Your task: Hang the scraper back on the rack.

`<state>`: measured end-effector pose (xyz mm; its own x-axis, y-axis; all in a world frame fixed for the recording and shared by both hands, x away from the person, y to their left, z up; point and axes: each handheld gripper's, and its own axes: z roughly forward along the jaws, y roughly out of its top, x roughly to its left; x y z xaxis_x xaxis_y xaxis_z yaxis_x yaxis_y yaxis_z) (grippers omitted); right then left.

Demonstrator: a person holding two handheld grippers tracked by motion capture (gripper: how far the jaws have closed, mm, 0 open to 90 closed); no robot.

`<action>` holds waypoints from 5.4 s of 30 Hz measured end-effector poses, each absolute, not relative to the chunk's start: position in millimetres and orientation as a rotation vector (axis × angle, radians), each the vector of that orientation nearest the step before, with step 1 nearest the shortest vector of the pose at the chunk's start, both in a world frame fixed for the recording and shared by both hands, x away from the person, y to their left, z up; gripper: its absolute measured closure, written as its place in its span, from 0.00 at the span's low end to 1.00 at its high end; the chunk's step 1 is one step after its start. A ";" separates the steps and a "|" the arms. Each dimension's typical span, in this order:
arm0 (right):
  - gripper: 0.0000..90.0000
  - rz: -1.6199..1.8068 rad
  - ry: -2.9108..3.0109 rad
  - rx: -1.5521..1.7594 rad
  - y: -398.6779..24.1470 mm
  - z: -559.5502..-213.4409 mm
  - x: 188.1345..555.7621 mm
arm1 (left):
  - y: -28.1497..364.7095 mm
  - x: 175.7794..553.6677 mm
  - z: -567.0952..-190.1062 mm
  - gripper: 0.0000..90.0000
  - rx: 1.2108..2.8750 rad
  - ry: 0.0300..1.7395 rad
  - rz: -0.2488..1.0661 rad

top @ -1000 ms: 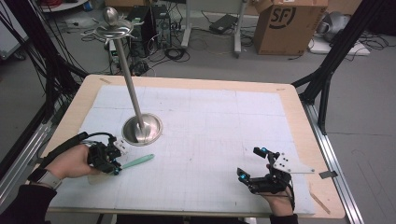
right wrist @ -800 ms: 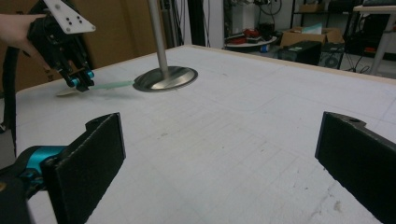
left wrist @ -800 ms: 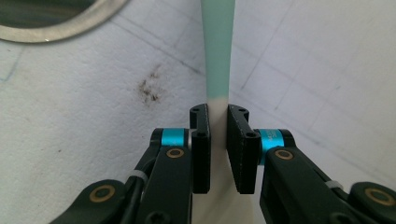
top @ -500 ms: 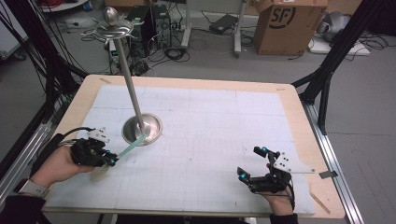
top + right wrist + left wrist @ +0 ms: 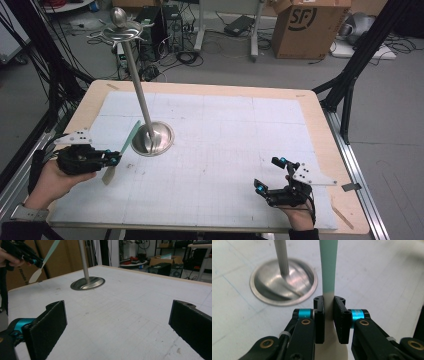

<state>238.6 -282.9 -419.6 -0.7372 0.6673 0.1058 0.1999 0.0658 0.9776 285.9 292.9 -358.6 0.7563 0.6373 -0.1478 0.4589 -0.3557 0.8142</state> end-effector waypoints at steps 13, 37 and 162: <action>0.01 1.714 1.973 0.864 -283.9 -419.5 238.6 | 315.2 277.0 -318.2 0.89 1.735 0.776 0.419; 0.01 1.718 1.970 0.866 -285.1 -418.4 237.1 | 333.0 298.2 -255.5 0.89 1.597 0.730 0.505; 0.00 1.749 1.955 0.816 -284.1 -413.5 239.3 | 271.6 248.5 -419.7 0.02 1.637 0.630 0.572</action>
<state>239.3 -284.1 -413.5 -0.7533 0.6515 0.0899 0.1615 0.0508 0.9856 248.5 271.6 -419.7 0.7295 0.6836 0.0209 0.0867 -0.1227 0.9886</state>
